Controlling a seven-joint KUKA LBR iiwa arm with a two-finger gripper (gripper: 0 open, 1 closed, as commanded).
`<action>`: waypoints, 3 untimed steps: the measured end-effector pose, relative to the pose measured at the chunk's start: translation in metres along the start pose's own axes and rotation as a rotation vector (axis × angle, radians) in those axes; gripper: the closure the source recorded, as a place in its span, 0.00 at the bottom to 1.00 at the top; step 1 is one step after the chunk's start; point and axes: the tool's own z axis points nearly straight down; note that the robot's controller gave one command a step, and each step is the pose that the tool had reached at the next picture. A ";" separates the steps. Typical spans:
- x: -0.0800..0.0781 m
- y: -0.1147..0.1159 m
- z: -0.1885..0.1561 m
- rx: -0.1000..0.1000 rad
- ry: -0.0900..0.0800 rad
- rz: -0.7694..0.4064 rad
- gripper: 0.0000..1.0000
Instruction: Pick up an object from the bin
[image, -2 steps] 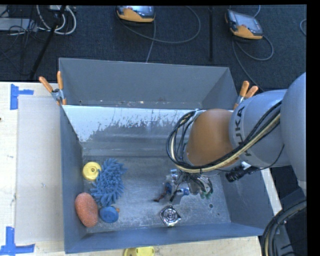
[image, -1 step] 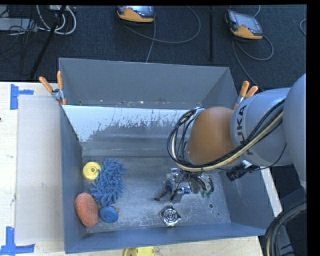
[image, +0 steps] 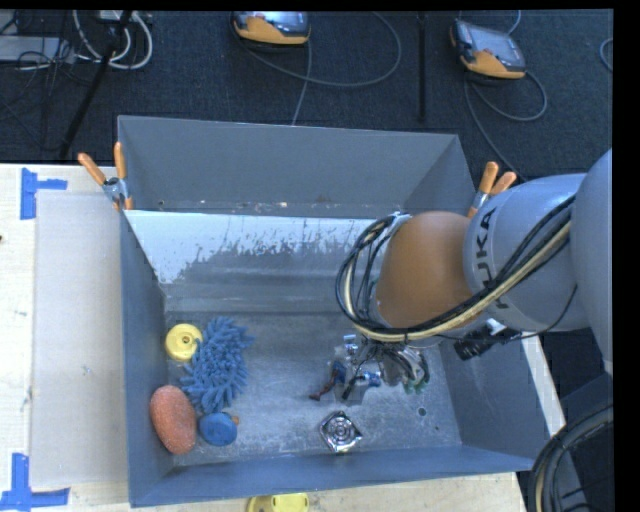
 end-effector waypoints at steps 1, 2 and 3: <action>0.000 0.000 -0.006 0.000 0.000 0.000 1.00; 0.000 0.000 -0.011 0.000 -0.001 0.000 1.00; 0.000 0.000 -0.014 0.000 -0.001 -0.001 1.00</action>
Offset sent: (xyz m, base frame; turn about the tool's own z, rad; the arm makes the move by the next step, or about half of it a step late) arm -0.0002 0.0000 0.0054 0.0000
